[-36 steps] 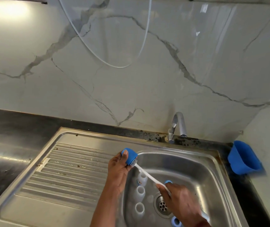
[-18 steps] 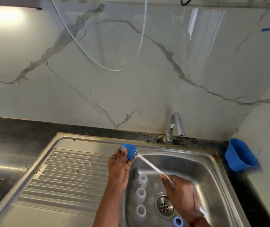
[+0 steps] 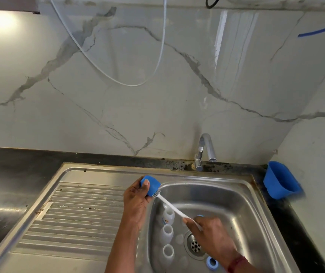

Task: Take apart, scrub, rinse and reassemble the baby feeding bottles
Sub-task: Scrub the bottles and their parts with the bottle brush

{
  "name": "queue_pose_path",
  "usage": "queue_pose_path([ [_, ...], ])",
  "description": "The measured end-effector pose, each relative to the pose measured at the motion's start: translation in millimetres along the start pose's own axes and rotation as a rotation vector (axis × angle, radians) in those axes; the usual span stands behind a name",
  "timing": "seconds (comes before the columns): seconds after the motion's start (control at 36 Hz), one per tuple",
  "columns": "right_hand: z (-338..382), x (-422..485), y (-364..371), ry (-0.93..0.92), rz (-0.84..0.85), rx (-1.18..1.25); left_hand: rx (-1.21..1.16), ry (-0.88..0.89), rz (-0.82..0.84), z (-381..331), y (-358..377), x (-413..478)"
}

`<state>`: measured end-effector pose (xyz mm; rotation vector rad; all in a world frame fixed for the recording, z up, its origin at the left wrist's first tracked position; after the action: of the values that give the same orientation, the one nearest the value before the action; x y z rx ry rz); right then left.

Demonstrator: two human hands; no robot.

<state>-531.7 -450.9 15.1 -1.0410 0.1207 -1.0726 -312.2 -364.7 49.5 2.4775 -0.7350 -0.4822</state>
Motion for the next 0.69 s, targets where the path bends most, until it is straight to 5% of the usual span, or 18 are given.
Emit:
queue_pose_path([
  [0.14, -10.5, -9.3, -0.3, -0.051, -0.066, -0.027, -0.061, -0.077, -0.049, 8.0, -4.9, -0.5],
  [0.44, -15.5, -9.5, -3.0, 0.136, -0.113, 0.052, -0.13, -0.11, -0.1, 21.3, -1.8, 2.3],
  [0.69, -21.8, -20.1, 9.3, 0.124, 0.008, 0.001, -0.051, -0.109, -0.092, 31.0, -13.4, -0.5],
])
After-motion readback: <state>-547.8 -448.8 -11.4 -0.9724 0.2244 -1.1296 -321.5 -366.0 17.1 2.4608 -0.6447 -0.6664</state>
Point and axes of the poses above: each hand's wrist, its own x-axis towards the middle knuckle, its own y-axis out of the palm, z = x × y, the point moved 3 cm from there along x, towards the middle knuckle, and after that the axes turned 13 degrees about -z, right-handed, at the moved point
